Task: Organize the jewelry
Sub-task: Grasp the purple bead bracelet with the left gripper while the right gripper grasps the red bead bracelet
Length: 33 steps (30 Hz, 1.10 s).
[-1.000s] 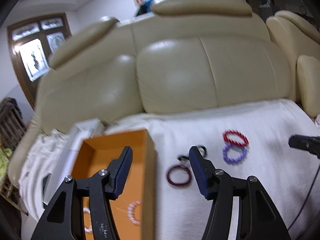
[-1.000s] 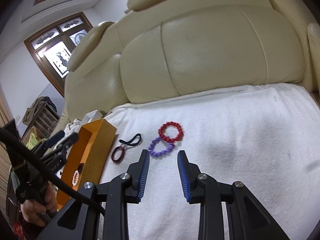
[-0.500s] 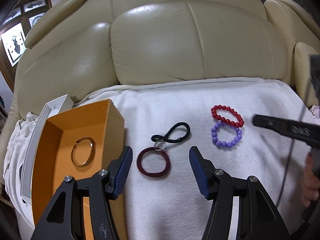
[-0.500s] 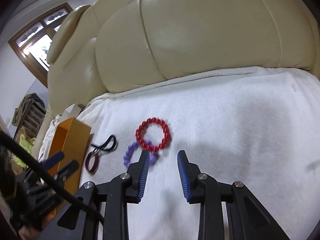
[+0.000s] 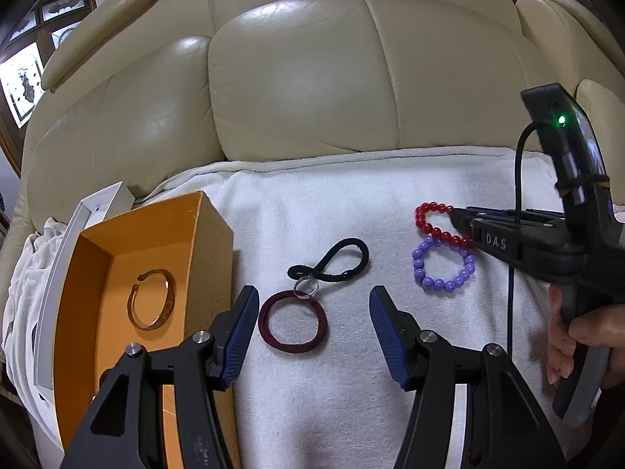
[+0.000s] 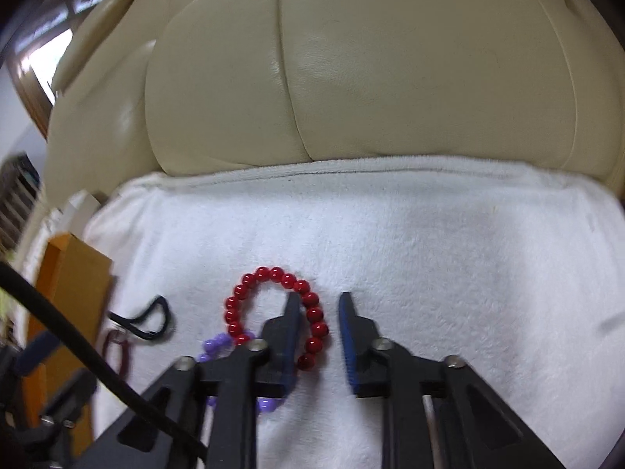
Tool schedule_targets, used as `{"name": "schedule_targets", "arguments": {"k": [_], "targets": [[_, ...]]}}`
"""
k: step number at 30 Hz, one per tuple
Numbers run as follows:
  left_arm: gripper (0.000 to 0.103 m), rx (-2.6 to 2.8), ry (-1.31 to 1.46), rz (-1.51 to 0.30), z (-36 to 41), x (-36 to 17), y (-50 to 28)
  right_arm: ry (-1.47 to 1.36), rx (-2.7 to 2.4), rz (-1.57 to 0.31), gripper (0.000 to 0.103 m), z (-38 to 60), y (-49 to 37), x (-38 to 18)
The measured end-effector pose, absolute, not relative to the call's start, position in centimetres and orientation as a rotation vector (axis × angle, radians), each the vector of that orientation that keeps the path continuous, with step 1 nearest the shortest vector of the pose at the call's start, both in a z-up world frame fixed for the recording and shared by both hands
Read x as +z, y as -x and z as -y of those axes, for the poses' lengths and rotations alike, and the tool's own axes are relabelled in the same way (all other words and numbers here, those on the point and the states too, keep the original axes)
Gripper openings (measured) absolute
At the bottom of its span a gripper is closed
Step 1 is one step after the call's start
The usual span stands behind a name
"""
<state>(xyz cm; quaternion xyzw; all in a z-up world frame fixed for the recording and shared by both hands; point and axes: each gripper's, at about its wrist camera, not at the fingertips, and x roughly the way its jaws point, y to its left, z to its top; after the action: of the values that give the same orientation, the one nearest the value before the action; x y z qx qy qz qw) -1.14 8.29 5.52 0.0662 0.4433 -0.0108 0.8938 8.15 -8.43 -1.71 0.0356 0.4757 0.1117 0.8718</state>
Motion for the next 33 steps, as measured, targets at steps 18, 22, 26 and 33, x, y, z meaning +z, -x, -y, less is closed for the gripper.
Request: {"name": "schedule_targets", "arguments": {"k": [18,22,26,33], "targets": [[0.043,-0.177,-0.103,-0.944,-3.3,4.2,-0.7,-0.098,0.215,-1.048,0.010,16.1,-4.7,-0.6],[0.037,-0.194,-0.072,-0.969,-2.3,3.2,-2.0,-0.106,0.229,-1.077,0.010,17.6,-3.8,-1.0],[0.028,-0.205,-0.066,-1.006,-1.7,1.9,-3.3,-0.151,0.241,-1.114,0.010,18.9,-3.5,-1.9],[0.011,-0.232,-0.112,-1.009,0.0,0.8,-3.7,-0.156,0.256,-1.125,0.011,20.0,-3.2,-1.8]]}}
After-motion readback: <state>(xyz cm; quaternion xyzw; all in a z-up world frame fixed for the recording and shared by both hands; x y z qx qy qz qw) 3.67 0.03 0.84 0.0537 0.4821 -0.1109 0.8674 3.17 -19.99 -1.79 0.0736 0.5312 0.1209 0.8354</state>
